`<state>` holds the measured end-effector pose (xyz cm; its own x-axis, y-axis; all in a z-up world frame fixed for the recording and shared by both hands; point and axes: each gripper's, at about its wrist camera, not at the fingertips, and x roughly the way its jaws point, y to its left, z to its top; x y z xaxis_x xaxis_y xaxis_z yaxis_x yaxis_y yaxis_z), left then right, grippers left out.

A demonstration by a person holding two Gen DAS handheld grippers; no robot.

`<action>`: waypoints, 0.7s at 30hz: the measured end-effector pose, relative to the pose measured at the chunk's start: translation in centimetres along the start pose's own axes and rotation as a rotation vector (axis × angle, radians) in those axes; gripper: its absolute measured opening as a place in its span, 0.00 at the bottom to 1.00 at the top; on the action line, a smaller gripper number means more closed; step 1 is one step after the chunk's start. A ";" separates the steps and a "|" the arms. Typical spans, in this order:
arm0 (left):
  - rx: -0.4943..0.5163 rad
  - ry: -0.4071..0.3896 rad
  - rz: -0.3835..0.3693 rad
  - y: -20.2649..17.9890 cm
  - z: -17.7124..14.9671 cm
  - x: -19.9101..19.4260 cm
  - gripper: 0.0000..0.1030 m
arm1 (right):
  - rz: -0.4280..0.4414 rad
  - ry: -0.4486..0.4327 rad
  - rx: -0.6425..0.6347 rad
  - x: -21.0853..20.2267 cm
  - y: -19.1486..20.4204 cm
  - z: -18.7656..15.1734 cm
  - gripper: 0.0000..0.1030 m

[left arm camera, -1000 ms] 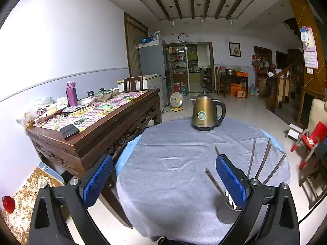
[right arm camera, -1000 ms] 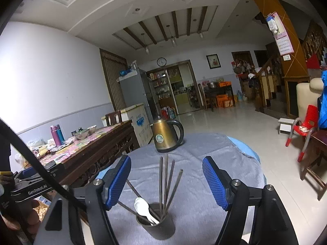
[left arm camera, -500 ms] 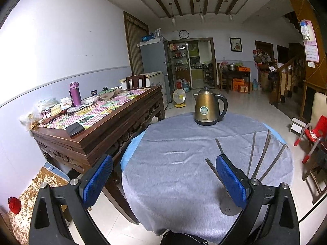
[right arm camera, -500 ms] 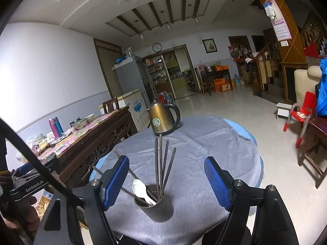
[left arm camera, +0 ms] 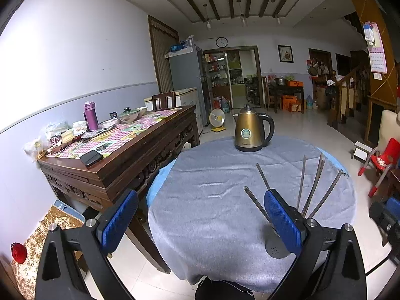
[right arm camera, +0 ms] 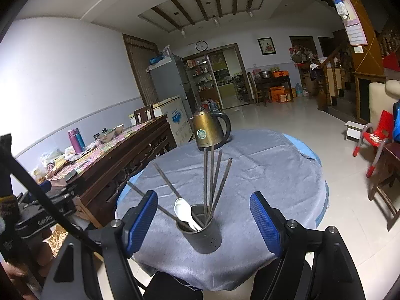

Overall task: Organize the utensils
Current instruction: 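Withdraw both open tools up and away from the metal cup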

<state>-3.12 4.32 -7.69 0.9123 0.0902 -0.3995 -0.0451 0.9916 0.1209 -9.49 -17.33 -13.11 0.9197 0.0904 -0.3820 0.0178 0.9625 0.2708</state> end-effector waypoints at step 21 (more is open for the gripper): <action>-0.004 -0.021 -0.046 0.3 -0.7 -0.8 0.98 | 0.014 0.030 -0.062 0.3 2.4 -1.0 0.77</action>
<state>-4.14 4.61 -8.00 0.9219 0.0425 -0.3852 -0.0044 0.9951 0.0992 -9.60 -14.69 -13.47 0.9075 0.1109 -0.4051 -0.0202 0.9749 0.2215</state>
